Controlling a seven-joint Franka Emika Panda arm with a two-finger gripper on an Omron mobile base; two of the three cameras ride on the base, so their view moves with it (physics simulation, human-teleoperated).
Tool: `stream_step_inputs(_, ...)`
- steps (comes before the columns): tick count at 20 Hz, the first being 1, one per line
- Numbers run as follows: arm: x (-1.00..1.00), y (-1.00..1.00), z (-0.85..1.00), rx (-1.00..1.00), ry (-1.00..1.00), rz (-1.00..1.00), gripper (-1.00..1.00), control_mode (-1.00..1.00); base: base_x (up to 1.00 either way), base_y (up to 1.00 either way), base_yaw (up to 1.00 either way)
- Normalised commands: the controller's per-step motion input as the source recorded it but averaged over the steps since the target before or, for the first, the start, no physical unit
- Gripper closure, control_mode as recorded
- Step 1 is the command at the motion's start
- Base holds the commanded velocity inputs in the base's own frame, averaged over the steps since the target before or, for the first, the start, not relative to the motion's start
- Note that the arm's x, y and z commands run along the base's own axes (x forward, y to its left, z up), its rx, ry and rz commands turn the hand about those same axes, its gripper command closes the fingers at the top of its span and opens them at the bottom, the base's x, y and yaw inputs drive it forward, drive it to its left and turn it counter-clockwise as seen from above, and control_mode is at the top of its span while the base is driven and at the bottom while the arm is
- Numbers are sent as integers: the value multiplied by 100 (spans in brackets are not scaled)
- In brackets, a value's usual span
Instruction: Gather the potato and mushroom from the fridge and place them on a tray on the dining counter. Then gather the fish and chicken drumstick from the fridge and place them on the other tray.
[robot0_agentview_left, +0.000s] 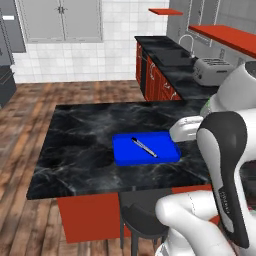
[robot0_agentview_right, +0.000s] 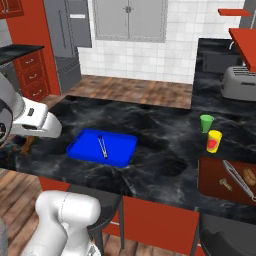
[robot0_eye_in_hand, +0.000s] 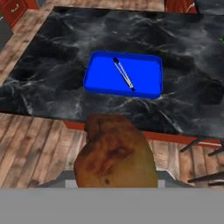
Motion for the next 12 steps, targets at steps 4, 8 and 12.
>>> stream_step_inputs(4, 100, 0, -55, 0, 19, 14, 100, -100, 0, 0, 0)
stream_step_inputs(8, 94, 0, -66, -6, 24, 5, 100, -100, 0, 0, 0)
stream_step_inputs(12, 69, 0, -49, -4, 19, 0, 100, -100, 0, 0, 0)
